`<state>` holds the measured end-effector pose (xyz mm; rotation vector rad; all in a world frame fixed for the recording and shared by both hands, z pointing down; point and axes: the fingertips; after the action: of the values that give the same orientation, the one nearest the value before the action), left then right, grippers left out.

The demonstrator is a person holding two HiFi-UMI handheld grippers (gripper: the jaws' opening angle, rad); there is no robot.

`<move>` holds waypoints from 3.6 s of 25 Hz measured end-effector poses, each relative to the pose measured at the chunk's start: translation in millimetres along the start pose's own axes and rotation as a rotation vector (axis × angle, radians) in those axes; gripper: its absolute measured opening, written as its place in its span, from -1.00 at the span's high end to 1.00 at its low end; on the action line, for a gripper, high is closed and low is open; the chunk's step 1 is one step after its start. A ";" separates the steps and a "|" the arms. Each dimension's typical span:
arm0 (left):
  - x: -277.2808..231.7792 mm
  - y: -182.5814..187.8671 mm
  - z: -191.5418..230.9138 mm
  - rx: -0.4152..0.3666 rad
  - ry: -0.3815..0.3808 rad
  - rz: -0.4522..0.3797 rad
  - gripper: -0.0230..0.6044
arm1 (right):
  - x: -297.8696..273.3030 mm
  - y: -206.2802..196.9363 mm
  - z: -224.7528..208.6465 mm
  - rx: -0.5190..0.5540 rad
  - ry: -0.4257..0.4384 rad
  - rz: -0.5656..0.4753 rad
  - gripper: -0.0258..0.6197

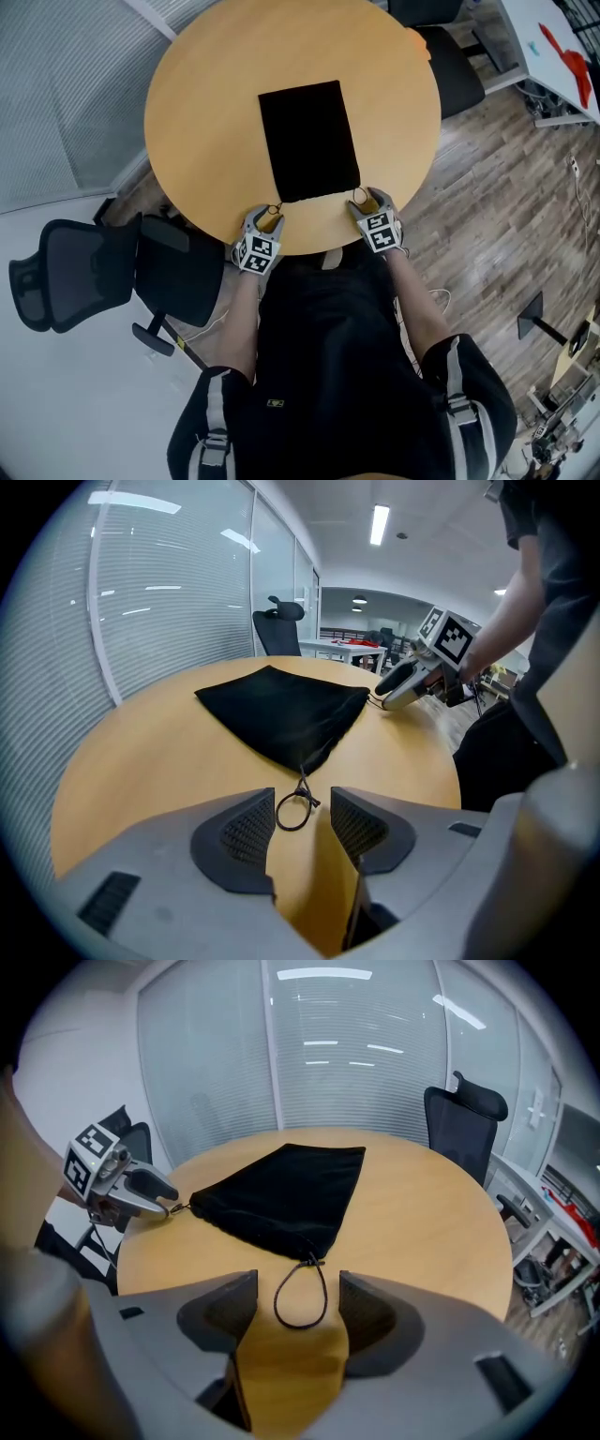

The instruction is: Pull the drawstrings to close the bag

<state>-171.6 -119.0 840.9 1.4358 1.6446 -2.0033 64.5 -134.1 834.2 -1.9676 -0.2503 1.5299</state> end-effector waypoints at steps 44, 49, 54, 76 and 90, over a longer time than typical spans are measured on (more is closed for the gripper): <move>41.6 69.3 42.0 -0.182 0.295 -0.065 0.85 | 77.0 79.9 -31.6 0.379 -0.331 -0.273 0.73; 70.8 111.2 64.0 -0.205 0.391 -0.151 0.85 | 101.7 120.7 -31.0 0.364 -0.355 -0.381 0.73; 107.8 156.1 92.3 -0.230 0.474 -0.239 0.85 | 136.0 173.4 -25.8 0.360 -0.385 -0.505 0.73; 281.9 324.4 146.4 -0.341 0.802 -0.490 0.85 | 313.1 335.8 -20.3 0.421 -0.519 -0.937 0.73; 321.7 339.2 105.2 -0.296 0.899 -0.476 0.85 | 363.2 326.3 -40.4 0.467 -0.509 -1.015 0.73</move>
<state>-174.6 -199.8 368.6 2.1279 2.6995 -1.1866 141.8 -221.8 358.4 -0.8048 -0.8565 1.1801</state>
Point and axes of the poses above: the fingertips, and each gripper's own axes: x backward along the fingers, z to its left, y out of its top, and after that the axes turned 9 degrees about -x, right-handed
